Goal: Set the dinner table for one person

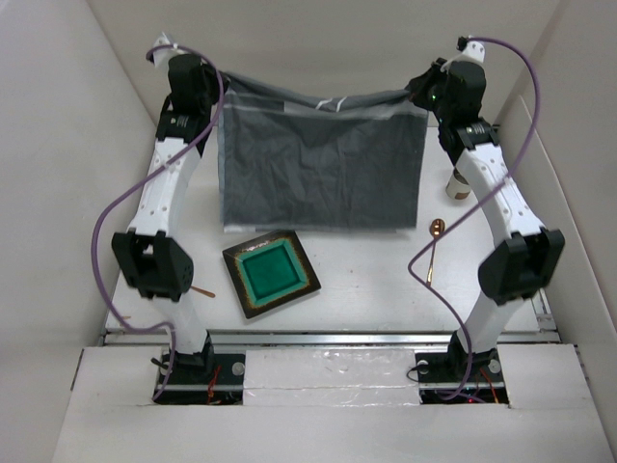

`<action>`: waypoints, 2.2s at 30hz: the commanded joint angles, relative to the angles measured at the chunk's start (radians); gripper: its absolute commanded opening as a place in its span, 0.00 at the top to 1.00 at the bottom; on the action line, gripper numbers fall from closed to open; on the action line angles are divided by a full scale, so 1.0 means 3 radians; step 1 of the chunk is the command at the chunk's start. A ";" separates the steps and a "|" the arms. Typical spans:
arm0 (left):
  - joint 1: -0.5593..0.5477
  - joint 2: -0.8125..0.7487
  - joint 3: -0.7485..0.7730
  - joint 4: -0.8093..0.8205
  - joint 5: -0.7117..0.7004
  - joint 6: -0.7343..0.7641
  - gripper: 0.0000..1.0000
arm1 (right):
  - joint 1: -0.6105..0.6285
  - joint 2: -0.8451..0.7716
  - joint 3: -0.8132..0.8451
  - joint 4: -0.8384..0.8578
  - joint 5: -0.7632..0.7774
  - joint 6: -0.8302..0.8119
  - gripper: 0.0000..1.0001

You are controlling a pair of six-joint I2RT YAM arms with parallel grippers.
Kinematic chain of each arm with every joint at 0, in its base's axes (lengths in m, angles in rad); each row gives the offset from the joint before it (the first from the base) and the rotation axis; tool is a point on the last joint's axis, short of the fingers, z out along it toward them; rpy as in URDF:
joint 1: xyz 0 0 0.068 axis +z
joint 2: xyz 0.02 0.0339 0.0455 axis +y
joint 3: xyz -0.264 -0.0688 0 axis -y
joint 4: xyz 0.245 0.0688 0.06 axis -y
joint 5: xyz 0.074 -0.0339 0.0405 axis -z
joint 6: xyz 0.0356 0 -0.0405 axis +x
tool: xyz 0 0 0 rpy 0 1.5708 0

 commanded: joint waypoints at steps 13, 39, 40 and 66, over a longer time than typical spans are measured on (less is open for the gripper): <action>0.0267 -0.0554 -0.1121 0.1302 0.0512 0.0067 1.00 | -0.0313 -0.0064 -0.0387 0.0773 -0.0820 0.0292 1.00; 0.0297 -0.1030 -0.4269 0.2384 0.0471 -0.0311 0.83 | -0.0344 -0.0300 -0.3421 0.1752 -0.1097 0.0542 0.92; 0.0297 -0.1101 -0.4294 0.2379 0.0460 -0.0322 0.79 | -0.0344 -0.0330 -0.3467 0.1773 -0.1102 0.0552 0.89; -0.0019 -0.2187 -0.4494 0.1536 0.0211 -0.0153 0.73 | 0.0402 -0.1962 -0.4414 0.1435 -0.0508 0.0302 0.70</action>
